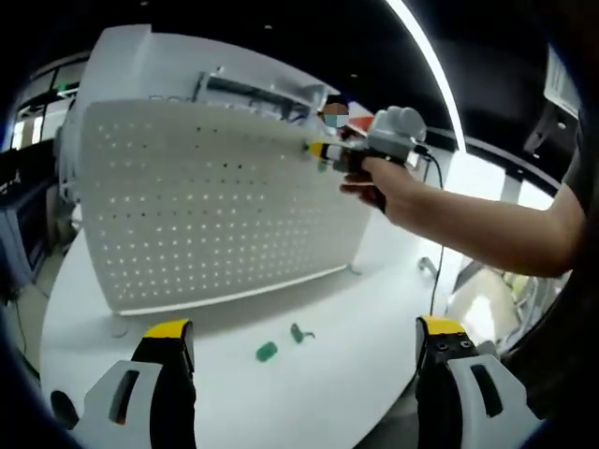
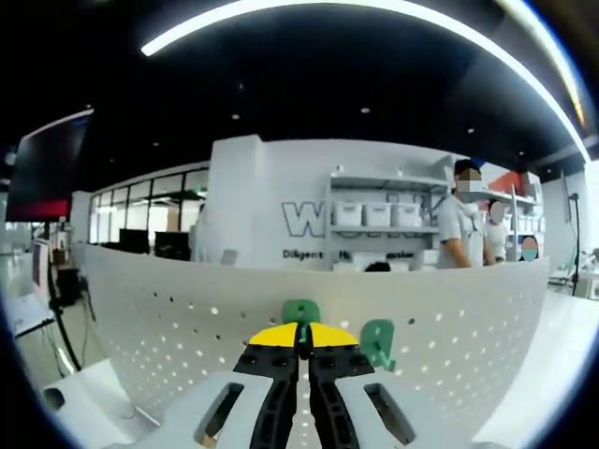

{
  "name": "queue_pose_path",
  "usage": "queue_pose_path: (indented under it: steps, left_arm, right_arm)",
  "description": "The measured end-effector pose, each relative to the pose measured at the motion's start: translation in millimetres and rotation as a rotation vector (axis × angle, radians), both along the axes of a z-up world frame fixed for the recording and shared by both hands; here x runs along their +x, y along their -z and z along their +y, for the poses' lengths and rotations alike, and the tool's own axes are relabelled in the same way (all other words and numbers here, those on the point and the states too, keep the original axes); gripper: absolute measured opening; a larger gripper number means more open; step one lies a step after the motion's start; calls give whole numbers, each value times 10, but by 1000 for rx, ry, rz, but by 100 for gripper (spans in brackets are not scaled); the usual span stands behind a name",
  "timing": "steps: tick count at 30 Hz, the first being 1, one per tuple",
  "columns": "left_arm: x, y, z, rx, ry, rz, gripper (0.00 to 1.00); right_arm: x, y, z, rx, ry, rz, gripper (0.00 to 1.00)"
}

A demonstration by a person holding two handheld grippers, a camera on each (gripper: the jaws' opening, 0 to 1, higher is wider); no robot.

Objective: Insert the hook assembly into the mounting plate slot until the hook locks in place.

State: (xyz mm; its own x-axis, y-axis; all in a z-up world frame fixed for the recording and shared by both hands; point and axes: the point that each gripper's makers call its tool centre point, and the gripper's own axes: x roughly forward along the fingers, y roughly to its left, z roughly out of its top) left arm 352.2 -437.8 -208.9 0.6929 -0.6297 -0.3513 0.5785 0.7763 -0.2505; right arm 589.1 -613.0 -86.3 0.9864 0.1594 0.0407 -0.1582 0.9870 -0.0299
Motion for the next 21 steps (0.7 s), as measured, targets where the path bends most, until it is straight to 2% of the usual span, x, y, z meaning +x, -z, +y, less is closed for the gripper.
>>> queue_pose_path:
  steps: [19, 21]
  left_arm:
    - [30, 26, 8, -1, -5, 11, 99]
    - [30, 26, 14, 1, -6, 11, 99]
  right_arm:
    - [55, 104, -62, 17, 18, 11, 0]
    - [52, 107, -59, 37, 18, 12, 0]
